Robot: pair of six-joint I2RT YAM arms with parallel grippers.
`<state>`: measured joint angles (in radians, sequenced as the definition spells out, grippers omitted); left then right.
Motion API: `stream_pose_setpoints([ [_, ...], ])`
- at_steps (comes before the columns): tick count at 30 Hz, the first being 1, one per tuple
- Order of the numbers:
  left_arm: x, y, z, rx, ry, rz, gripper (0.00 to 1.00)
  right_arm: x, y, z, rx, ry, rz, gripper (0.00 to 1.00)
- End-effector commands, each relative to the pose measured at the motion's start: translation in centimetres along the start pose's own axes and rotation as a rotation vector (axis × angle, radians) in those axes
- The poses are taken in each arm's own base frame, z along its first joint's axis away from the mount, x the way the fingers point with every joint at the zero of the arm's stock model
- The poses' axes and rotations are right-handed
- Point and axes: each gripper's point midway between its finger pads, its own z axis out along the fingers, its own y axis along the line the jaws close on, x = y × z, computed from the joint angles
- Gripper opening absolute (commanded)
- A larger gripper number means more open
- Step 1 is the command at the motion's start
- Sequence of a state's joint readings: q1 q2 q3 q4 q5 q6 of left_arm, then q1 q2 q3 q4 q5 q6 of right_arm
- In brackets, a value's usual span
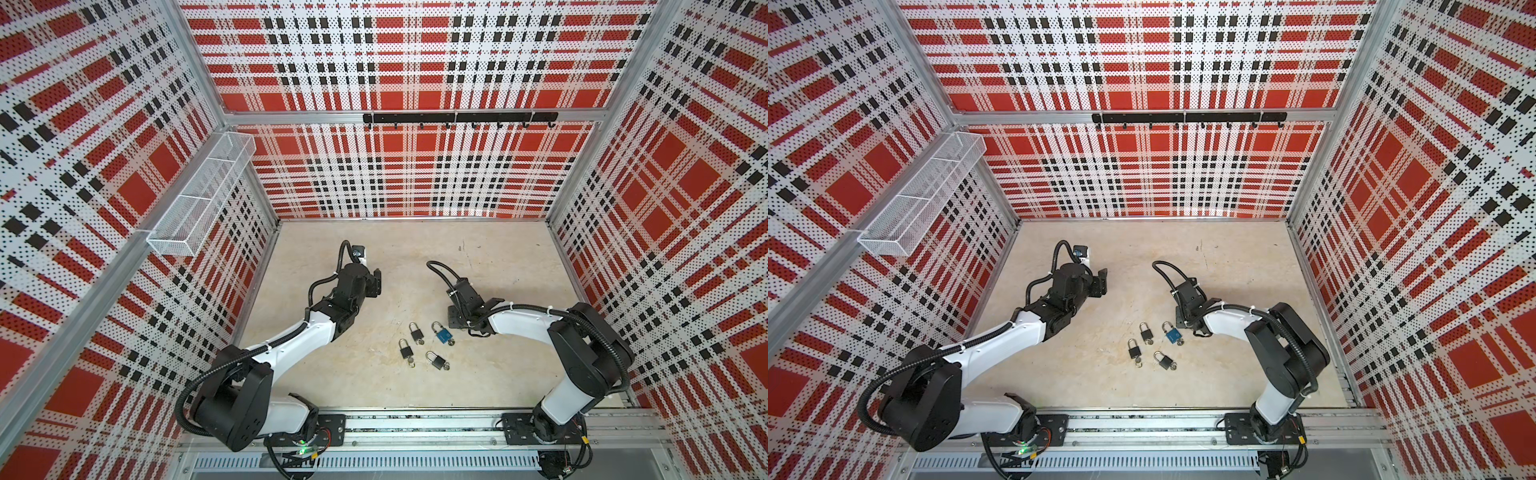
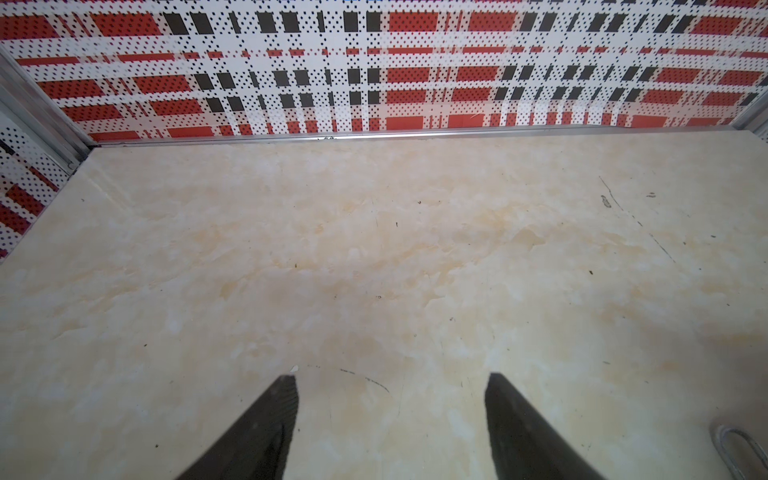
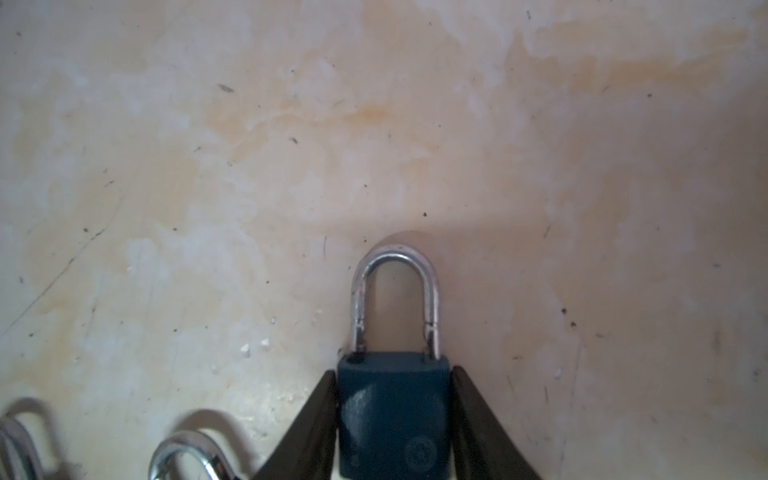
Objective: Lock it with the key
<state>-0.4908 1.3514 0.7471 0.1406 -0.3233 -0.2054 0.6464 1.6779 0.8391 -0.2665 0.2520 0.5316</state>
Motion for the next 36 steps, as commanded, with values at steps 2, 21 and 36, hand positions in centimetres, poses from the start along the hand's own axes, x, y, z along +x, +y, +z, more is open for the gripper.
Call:
stream_pose_setpoints([
  [2, -0.5, 0.2, -0.4, -0.014, -0.022, -0.016, 0.74, 1.0, -0.1, 0.4, 0.065, 0.037, -0.041, 0.46],
  [21, -1.4, -2.0, -1.0, 0.112, -0.027, -0.051, 0.66, -1.9, 1.0, -2.0, 0.046, -0.065, -0.098, 0.29],
  [36, -4.0, -6.7, -2.6, 0.369, 0.012, -0.113, 0.58, -5.6, 4.4, -7.8, -0.168, -0.189, -0.245, 0.27],
])
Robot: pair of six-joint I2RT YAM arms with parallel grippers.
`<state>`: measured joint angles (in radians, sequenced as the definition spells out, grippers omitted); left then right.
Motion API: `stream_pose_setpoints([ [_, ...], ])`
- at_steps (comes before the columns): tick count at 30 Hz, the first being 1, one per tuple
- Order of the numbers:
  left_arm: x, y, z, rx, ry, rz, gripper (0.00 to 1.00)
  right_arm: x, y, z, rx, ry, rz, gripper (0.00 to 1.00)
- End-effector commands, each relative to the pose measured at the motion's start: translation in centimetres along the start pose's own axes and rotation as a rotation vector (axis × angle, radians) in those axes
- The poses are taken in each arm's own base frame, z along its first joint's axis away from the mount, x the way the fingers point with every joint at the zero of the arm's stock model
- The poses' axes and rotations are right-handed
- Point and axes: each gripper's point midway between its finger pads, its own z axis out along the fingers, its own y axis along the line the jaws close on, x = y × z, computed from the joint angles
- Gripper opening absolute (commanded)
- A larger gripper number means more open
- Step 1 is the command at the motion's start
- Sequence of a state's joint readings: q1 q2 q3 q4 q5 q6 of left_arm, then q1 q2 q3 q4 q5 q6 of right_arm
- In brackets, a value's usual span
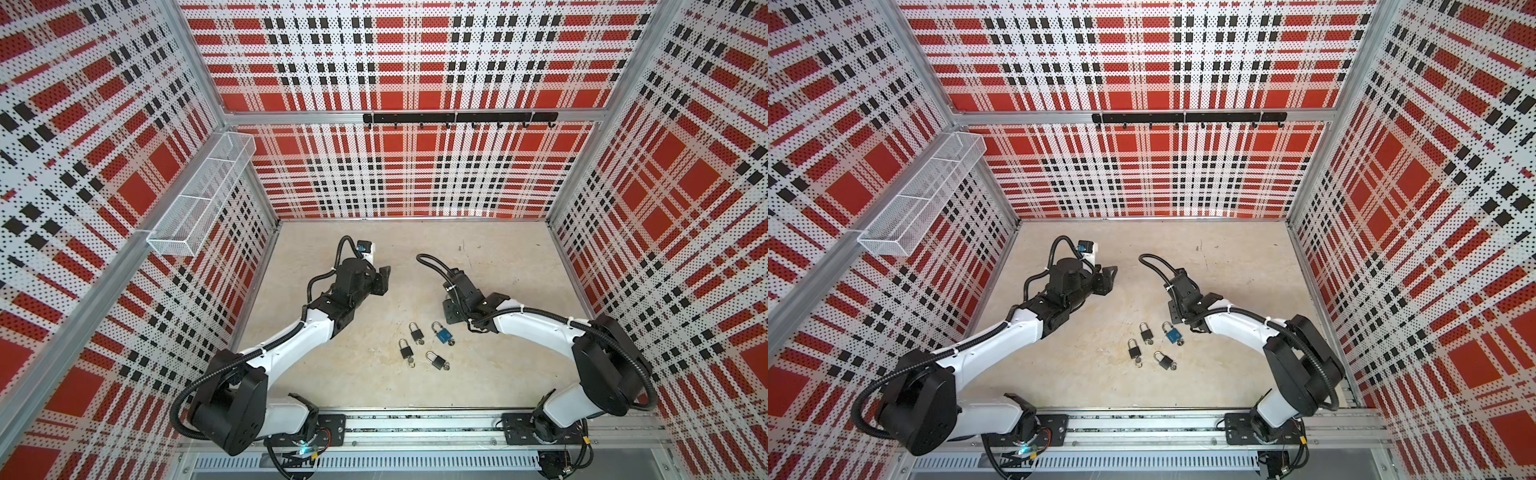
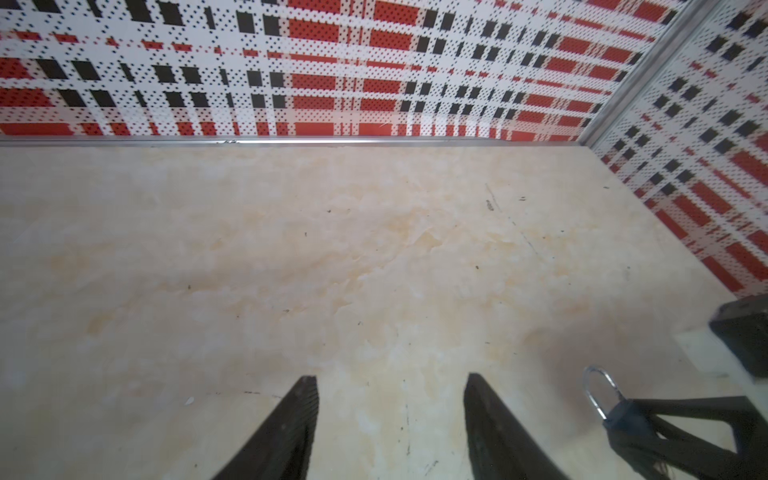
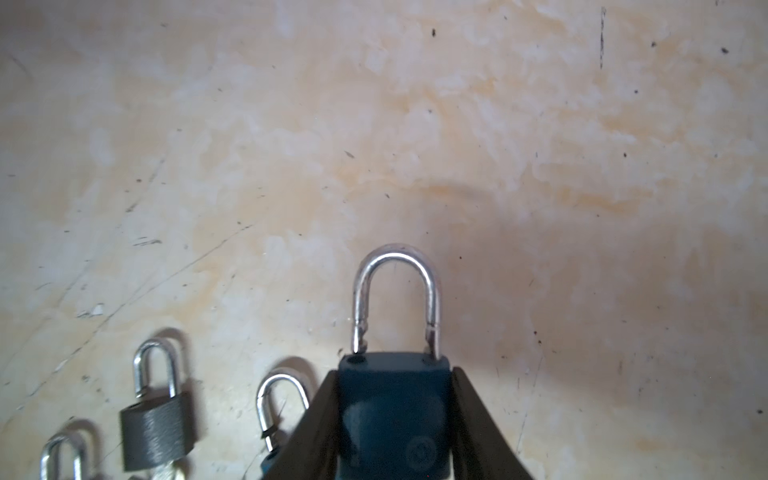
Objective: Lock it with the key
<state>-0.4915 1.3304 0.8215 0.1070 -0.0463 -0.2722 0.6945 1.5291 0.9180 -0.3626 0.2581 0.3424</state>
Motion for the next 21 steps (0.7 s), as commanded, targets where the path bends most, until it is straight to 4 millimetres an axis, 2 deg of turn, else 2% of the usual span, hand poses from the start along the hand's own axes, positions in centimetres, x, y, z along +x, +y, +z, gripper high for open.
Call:
stream_pose_setpoints([
  [1, -1.4, -2.3, -0.6, 0.104, 0.011, -0.041, 0.58, -2.6, 1.8, -2.1, -0.103, -0.094, -0.06, 0.28],
  [6, -1.7, -4.0, -0.4, 0.198, 0.037, -0.081, 0.56, -2.7, 4.2, -3.8, -0.267, -0.119, -0.098, 0.28],
  [12, -1.7, -6.3, 0.2, 0.331, 0.093, -0.138, 0.54, -3.3, 4.9, -5.5, -0.325, -0.151, -0.111, 0.28],
  [21, 1.0, -9.2, 0.9, 0.503, 0.23, -0.194, 0.48, -4.1, 5.2, -7.6, -0.372, -0.194, -0.111, 0.27],
])
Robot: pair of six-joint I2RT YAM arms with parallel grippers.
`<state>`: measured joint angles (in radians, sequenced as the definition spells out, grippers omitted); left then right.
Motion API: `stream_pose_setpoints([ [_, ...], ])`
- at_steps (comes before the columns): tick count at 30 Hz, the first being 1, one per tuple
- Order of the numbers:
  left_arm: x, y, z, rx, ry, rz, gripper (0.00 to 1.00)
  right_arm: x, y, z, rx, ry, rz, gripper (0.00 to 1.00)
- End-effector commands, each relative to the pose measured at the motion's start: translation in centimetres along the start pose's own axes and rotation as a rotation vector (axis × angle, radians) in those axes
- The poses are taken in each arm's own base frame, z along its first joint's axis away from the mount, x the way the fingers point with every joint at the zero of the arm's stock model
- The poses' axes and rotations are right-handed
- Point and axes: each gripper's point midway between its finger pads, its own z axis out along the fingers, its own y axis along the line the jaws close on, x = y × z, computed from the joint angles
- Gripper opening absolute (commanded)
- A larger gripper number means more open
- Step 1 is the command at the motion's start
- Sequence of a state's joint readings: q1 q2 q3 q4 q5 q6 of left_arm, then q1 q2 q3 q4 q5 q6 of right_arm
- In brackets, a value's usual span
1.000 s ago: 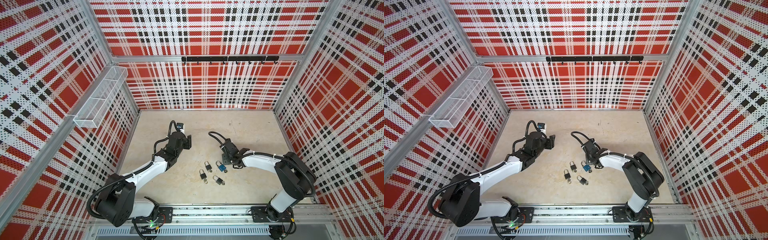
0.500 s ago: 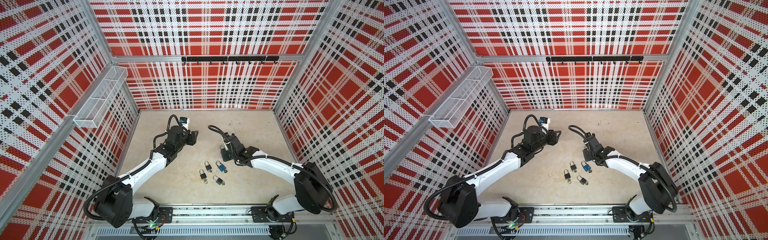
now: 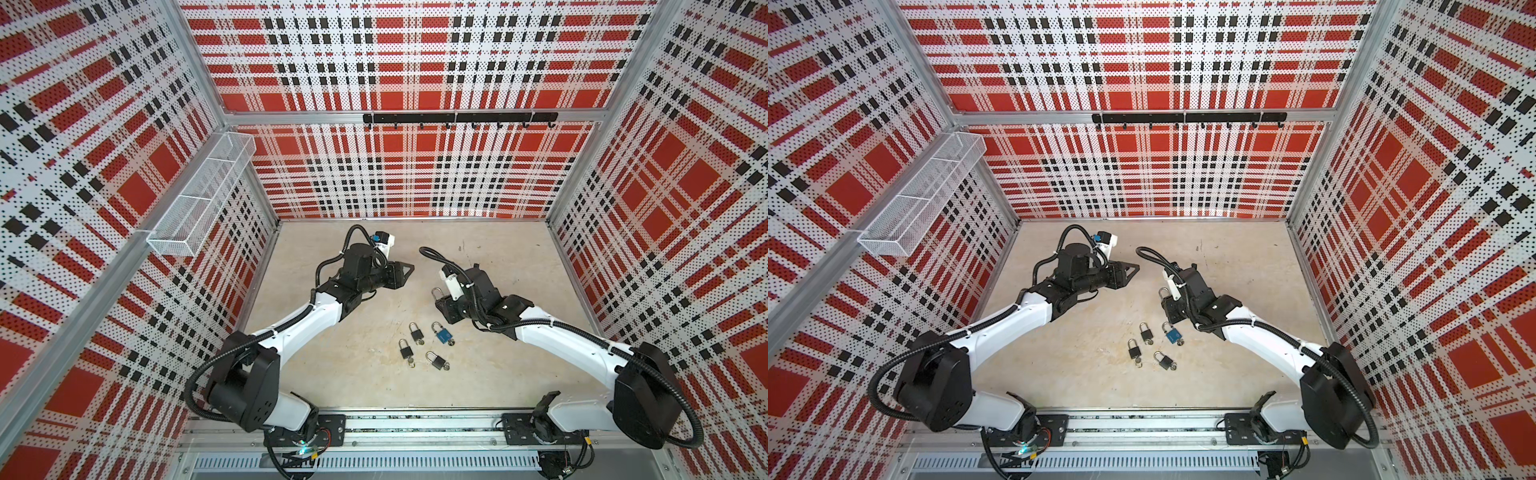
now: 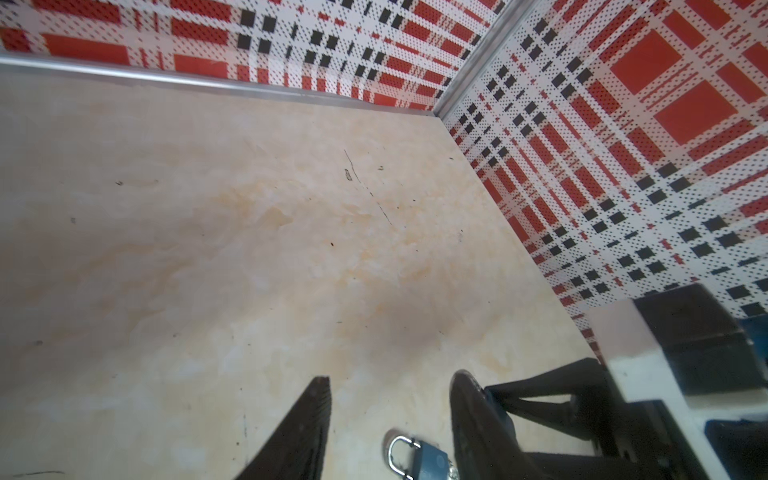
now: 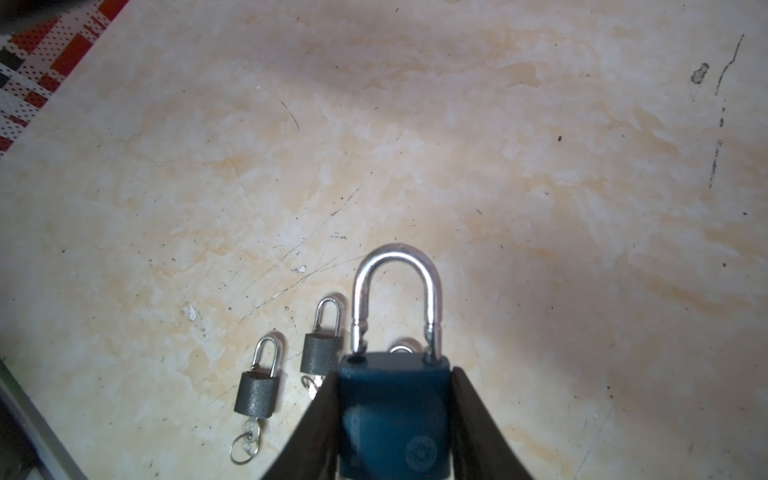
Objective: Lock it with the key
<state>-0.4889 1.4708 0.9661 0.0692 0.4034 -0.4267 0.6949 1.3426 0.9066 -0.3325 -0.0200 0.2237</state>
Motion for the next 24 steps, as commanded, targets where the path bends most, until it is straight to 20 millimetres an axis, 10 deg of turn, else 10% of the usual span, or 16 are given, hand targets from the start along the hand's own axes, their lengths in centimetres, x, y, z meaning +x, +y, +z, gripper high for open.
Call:
stream_pose_setpoints([
  [1, 0.9, -1.7, 0.5, 0.101, 0.056, -0.044, 0.48, -1.7, 1.1, -1.2, -0.048, -0.076, -0.025, 0.27],
  [24, 5.5, -5.7, 4.3, 0.299, 0.188, -0.098, 0.39, -2.5, 1.3, -1.8, -0.054, -0.107, -0.007, 0.26],
])
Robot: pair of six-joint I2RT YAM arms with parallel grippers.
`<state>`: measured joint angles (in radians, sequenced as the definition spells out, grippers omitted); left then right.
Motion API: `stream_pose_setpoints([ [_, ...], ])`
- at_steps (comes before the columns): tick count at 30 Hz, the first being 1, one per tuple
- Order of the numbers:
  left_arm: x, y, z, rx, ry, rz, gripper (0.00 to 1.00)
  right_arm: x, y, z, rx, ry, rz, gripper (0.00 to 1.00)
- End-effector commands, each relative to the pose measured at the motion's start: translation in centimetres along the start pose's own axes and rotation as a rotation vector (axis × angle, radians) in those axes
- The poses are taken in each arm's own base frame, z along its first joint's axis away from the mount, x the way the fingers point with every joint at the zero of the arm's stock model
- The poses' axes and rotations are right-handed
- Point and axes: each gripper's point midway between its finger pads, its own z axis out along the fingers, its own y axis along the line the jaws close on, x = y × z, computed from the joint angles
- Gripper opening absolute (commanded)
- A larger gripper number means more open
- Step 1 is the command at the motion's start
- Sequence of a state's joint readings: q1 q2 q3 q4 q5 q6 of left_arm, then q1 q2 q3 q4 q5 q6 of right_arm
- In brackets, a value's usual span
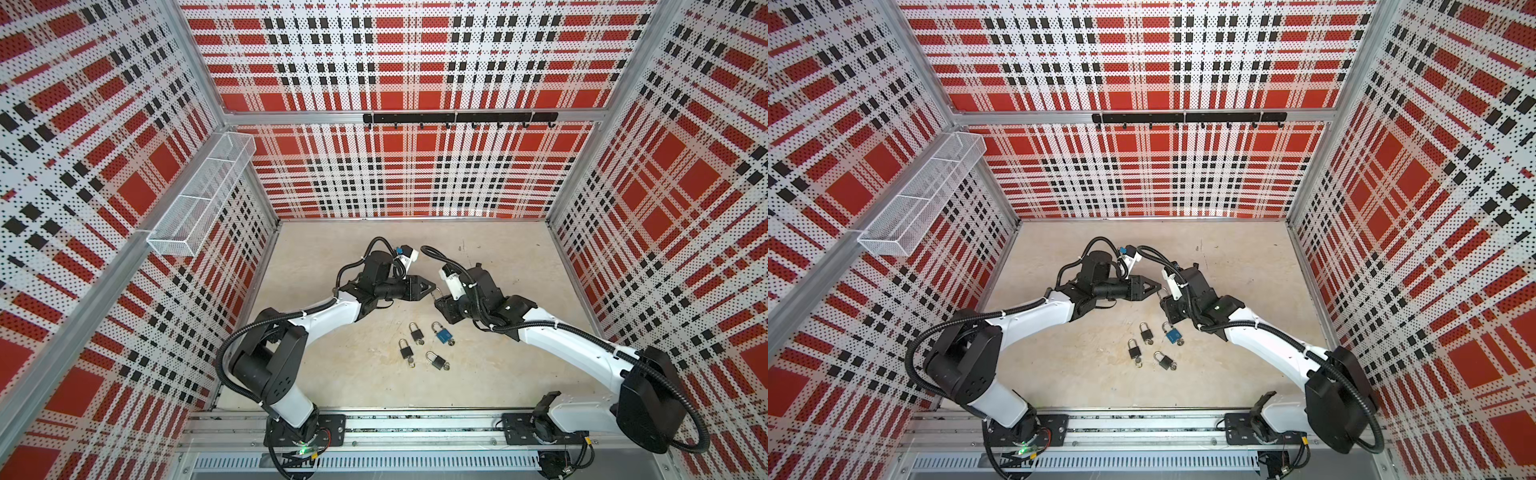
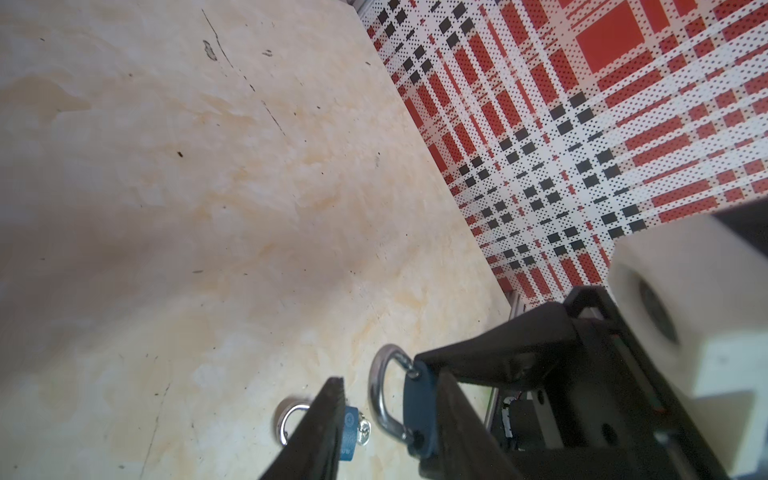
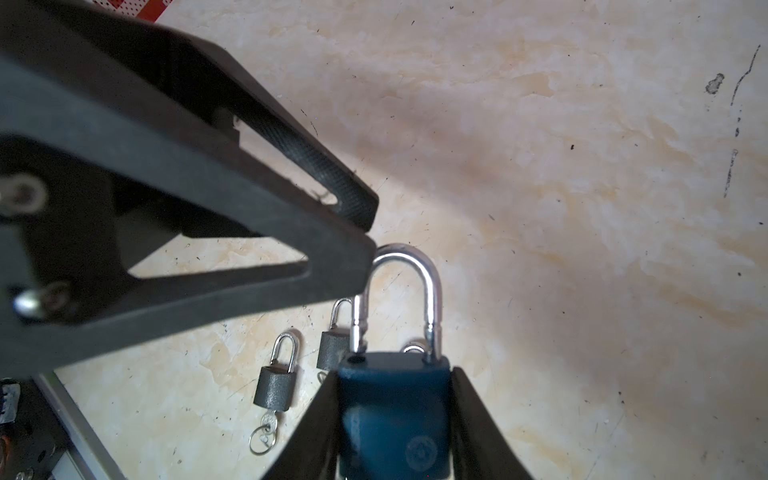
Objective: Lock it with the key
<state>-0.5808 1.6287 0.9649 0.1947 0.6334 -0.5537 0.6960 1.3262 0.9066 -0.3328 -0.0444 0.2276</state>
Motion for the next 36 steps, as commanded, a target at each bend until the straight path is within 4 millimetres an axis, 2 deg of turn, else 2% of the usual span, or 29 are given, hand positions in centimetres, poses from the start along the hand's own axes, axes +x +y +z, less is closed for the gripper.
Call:
stream_pose_setpoints([
  [1, -0.2, -1.1, 0.6, 0.047, 0.003, 0.015, 0.39, -2.3, 0.8, -1.3, -0.026, -0.099, -0.011, 0.26],
  [14, 0.2, -1.4, 1.9, 0.065, 0.026, 0.004, 0.29, -2.4, 1.1, -1.7, -0.034, -0.11, -0.011, 0.26],
  [24, -0.5, -2.2, 1.9, 0.098, 0.003, -0.001, 0.27, -2.1, 1.1, -1.5, -0.034, -0.102, -0.01, 0.25],
  [29, -0.6, -2.3, 1.9, 0.107, 0.005, -0.003, 0.19, -2.1, 1.1, -1.5, -0.034, -0.104, -0.009, 0.24],
  [34, -0.4, -2.0, 2.1, 0.106, 0.012, -0.012, 0.0, -2.2, 1.1, -1.7, -0.033, -0.108, -0.009, 0.24],
  [36, -0.3, -1.9, 2.2, 0.102, 0.011, -0.014, 0.0, -2.3, 1.1, -1.7, -0.033, -0.111, -0.008, 0.24],
])
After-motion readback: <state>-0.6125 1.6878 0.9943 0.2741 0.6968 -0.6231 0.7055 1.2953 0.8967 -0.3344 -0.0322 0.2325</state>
